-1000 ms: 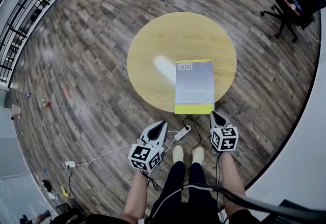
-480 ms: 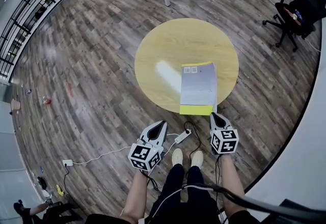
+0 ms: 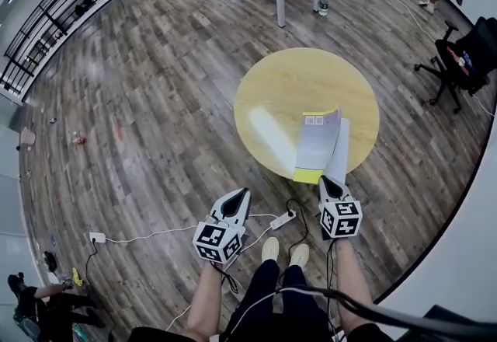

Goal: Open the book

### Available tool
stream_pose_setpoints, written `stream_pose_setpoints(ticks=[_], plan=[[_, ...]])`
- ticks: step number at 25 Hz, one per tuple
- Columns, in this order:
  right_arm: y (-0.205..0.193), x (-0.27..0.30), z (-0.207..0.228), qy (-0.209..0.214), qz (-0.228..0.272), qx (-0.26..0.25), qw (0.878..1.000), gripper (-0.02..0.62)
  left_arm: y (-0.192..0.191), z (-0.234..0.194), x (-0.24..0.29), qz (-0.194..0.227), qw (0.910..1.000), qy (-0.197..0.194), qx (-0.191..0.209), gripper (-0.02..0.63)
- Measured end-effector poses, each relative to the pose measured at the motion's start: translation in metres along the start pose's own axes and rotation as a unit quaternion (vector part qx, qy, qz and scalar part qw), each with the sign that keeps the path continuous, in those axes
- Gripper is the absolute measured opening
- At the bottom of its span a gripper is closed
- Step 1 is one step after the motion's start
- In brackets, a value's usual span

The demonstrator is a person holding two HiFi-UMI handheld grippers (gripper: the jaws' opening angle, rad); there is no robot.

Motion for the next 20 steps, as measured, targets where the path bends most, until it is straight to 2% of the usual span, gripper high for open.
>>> stream_pose_setpoints(ticks=[15,20], plan=[[0.051,0.041,-0.088,0.064,-0.005,-0.079,0.995,0.003,-0.005,-0.056,-0.068,0.032,0.9956,0.076,-0.045,-0.002],[0.053,0.066,-0.123,0.088,-0.018,-0.102,0.991,0.003,-0.017,-0.08,-0.087,0.04,0.9919,0.101,-0.065,-0.002]])
Point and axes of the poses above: the fingertips, and each gripper's own axes: x forward along the fingers, z to its right, y out of its top, the point moved 10 cm from there along -x, backward along the fingers, and after that the axes turned 11 degrees about -z, right-handed, at the moved point
